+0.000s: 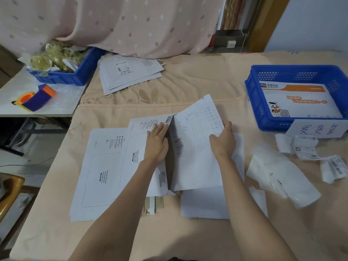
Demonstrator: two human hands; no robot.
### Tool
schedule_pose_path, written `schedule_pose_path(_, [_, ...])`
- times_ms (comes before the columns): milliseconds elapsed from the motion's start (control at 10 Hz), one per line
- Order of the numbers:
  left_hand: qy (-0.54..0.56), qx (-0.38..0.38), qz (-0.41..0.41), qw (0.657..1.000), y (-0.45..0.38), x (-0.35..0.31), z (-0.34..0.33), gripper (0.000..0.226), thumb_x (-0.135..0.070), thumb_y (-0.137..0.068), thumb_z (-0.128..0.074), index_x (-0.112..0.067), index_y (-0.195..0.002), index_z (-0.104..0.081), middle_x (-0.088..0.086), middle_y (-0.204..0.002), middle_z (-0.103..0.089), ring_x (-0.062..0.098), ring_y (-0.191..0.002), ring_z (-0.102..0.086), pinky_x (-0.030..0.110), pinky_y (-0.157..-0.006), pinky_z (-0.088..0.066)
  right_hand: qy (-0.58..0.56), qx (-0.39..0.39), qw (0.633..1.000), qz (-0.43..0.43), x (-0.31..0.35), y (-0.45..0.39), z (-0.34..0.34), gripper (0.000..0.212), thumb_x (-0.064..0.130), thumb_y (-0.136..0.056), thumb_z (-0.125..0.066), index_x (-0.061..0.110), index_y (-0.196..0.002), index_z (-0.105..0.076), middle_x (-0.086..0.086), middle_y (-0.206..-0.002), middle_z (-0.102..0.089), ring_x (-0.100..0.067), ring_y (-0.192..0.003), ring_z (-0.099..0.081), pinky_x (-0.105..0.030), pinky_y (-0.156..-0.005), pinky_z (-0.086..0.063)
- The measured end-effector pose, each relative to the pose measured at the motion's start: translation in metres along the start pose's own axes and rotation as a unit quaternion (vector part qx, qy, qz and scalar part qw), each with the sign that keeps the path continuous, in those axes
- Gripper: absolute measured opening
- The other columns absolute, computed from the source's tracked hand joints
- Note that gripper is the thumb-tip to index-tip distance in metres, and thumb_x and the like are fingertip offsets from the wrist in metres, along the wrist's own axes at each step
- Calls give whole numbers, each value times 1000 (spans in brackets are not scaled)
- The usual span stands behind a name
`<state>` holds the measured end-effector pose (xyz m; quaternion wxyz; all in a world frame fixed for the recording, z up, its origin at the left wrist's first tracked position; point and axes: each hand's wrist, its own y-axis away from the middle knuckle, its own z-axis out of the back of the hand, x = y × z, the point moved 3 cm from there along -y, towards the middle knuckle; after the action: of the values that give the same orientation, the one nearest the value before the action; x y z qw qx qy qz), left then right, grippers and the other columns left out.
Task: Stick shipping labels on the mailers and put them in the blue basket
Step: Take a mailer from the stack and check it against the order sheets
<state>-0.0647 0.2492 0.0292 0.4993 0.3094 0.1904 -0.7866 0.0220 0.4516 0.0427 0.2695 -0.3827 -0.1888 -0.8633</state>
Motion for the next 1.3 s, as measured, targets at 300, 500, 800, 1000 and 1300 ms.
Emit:
schedule_pose_path(300, [12, -12, 7, 1000, -3, -2, 3, 57, 4, -93, -31, -14, -148, -33, 5, -157, -23, 23, -148, -9, 40, -117, 2, -70, 56, 996, -25, -2, 0, 1, 31, 9, -79, -65, 19, -102, -47, 6, -93, -60, -15, -76, -58, -31, -66, -51])
schedule_pose_path(500, [-1, -16, 1, 1000, -4, -7, 1, 57, 4, -93, -31, -13, -148, -32, 7, -158, -21, 24, -148, -10, 40, -117, 2, -141, 181, 969, -97, -11, 4, -12, 46, 1, -73, -74, 9, -116, -59, -2, -108, -66, -18, -92, -61, -23, -66, -44])
schedule_pose_path(800, [14, -33, 3, 999, -5, -9, -3, 58, 4, -93, -30, -14, -148, -32, 5, -158, -22, 22, -148, -10, 37, -117, 2, -191, 291, 923, -164, -20, 13, -28, 34, 1, -73, -75, 10, -105, -69, -2, -107, -72, -23, -99, -67, -36, -87, -53])
schedule_pose_path(1000, [18, -33, -3, 999, -2, -12, -6, 58, 4, -94, -30, -15, -148, -32, 5, -157, -22, 22, -148, -10, 37, -118, 2, -153, 298, 934, -126, -7, 19, -35, 35, -11, -73, -69, 8, -102, -68, -8, -103, -71, -25, -94, -67, -26, -71, -50])
schedule_pose_path(1300, [22, -38, -9, 999, -3, -20, -8, 56, 3, -94, -31, -13, -148, -32, 7, -157, -23, 23, -147, -11, 38, -118, 0, -151, 277, 938, -146, -7, 28, -47, 17, 13, -76, -75, 13, -92, -70, -1, -92, -72, -19, -86, -68, -28, -71, -52])
